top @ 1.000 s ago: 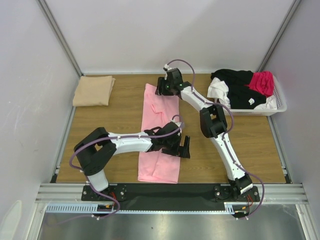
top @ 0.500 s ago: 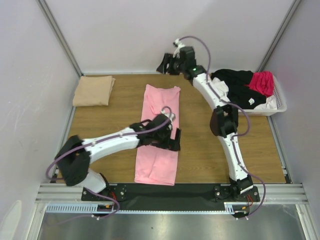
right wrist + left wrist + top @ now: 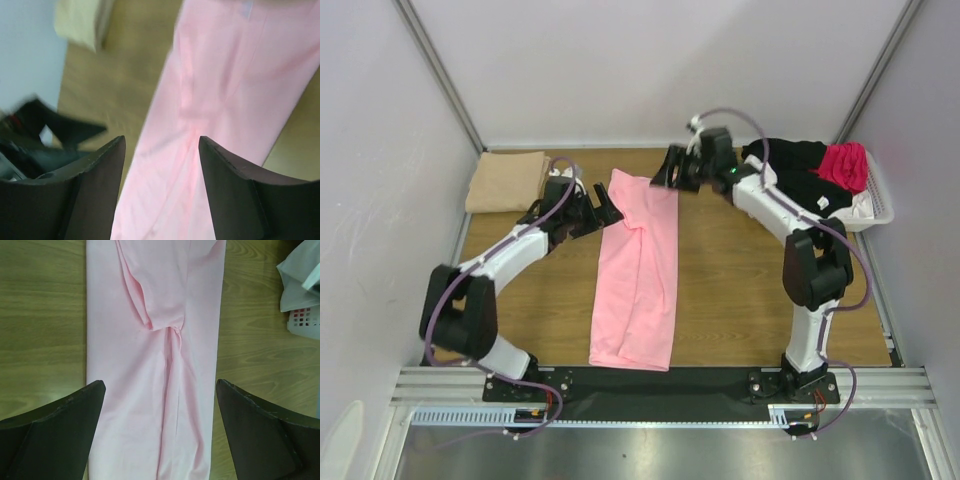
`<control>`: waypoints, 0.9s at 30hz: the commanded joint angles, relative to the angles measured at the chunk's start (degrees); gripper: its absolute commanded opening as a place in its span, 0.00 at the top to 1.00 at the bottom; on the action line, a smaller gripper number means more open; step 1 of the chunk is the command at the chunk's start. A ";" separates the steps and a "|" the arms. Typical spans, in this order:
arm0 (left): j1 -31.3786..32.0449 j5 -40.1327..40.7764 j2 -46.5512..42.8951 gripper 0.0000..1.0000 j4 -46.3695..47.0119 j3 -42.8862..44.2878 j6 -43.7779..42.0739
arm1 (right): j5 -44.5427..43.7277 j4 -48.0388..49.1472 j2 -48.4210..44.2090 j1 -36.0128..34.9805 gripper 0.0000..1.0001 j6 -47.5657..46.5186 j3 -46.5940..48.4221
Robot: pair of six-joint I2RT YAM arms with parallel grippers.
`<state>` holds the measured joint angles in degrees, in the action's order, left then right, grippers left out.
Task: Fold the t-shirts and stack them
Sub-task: Fold the tshirt
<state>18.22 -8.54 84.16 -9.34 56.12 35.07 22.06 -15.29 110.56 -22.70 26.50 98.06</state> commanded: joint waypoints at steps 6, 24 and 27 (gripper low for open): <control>-2.75 -7.90 11.45 0.01 16.98 3.82 7.73 | 4.22 12.91 -4.92 -10.34 0.35 8.57 -17.81; -0.47 -2.20 18.84 0.14 24.02 1.71 19.95 | -15.73 -2.55 -7.81 -8.16 0.43 2.15 -18.87; 1.03 -0.52 20.60 0.17 23.50 2.50 21.26 | -16.18 -2.47 -10.45 -4.56 0.45 2.42 -20.53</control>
<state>17.54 -12.12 103.09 13.02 57.54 53.41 9.30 -16.69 105.08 -29.78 29.76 78.54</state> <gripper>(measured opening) 0.839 0.559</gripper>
